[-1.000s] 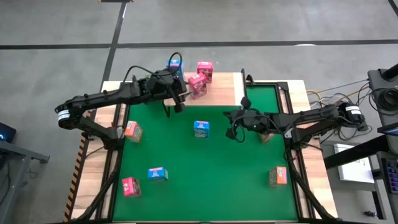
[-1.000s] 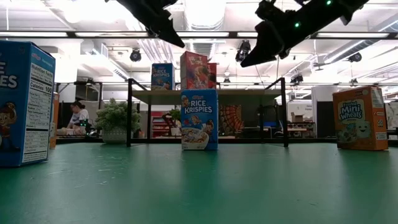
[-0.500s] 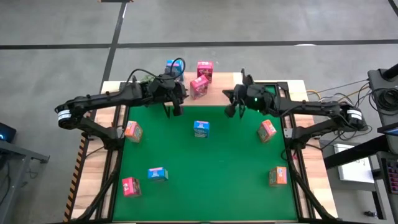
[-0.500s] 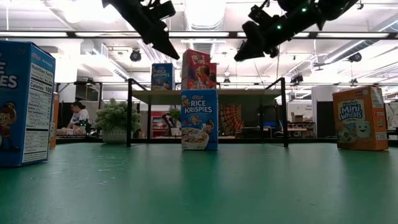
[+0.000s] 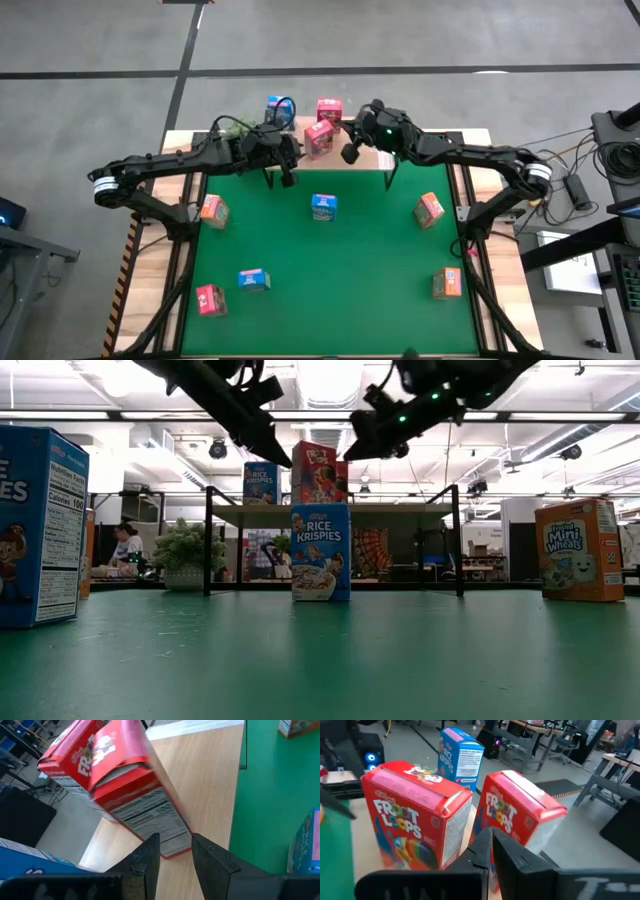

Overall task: Stack cereal on shelf
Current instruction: Put the top red cereal box on the shelf aligned with the other red cereal box

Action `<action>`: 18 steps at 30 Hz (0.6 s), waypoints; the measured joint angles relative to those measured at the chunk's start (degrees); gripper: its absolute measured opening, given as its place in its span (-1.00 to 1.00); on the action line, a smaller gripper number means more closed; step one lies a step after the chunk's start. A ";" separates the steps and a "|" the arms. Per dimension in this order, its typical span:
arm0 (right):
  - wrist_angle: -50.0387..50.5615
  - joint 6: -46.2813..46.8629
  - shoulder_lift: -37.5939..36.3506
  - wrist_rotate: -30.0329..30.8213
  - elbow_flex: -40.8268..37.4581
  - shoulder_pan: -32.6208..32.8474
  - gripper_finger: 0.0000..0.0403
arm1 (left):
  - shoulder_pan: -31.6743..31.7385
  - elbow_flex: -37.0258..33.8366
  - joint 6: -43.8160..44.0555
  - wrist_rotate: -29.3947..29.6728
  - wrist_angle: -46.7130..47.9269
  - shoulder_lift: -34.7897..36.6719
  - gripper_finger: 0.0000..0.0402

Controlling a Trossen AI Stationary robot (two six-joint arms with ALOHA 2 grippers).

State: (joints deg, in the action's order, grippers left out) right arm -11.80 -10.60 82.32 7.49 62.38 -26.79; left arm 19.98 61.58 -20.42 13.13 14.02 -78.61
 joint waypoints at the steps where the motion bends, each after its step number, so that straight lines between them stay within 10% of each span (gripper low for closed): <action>1: 0.73 -0.32 0.91 -0.01 0.99 -0.13 -0.96 | 0.17 -0.02 0.00 0.02 -0.05 0.00 -0.52; 18: 6.46 -2.02 3.19 -0.07 4.95 -0.10 -0.96 | 3.68 -0.24 -0.02 -0.17 -6.31 -0.04 -0.52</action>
State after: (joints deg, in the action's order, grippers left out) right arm -5.34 -12.62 85.52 7.42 67.33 -26.89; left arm 23.66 61.34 -20.45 12.95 7.71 -78.65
